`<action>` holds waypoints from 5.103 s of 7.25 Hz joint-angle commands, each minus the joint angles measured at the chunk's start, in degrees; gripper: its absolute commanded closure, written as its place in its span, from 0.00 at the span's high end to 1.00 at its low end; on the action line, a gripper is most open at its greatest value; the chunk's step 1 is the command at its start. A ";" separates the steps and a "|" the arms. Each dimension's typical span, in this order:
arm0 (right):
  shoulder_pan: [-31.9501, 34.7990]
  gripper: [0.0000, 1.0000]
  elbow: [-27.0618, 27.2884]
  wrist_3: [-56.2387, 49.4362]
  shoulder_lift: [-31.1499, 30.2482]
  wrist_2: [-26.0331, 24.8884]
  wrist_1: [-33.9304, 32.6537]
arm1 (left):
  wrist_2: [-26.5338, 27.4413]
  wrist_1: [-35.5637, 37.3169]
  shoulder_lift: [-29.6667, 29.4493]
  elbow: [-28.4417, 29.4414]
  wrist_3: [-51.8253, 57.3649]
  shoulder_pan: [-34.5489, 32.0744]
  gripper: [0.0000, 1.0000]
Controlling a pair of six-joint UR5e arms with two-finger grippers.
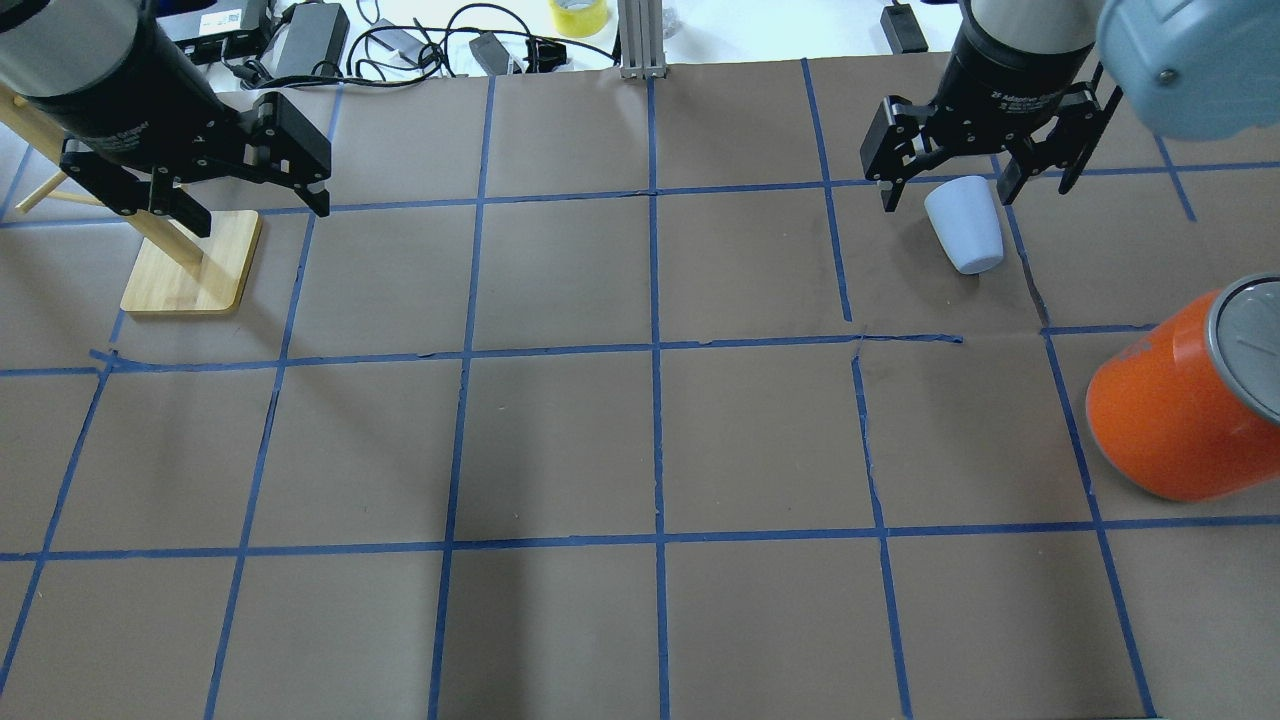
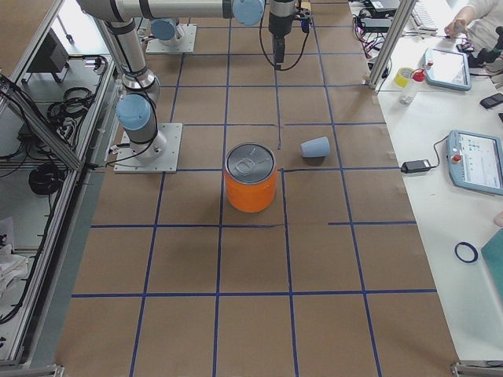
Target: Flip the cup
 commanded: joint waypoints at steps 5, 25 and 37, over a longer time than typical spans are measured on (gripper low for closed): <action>0.07 1.00 0.01 0.35 -0.78 0.25 0.24 | 0.00 0.00 0.02 -0.02 0.00 0.00 1.00; -13.38 1.00 0.80 -16.44 30.50 -0.37 -30.25 | 0.18 -0.35 0.11 -0.11 5.71 0.00 1.00; -1.12 0.00 -4.73 -17.32 28.93 4.14 -35.35 | 0.18 -0.35 0.20 -0.20 5.71 0.09 1.00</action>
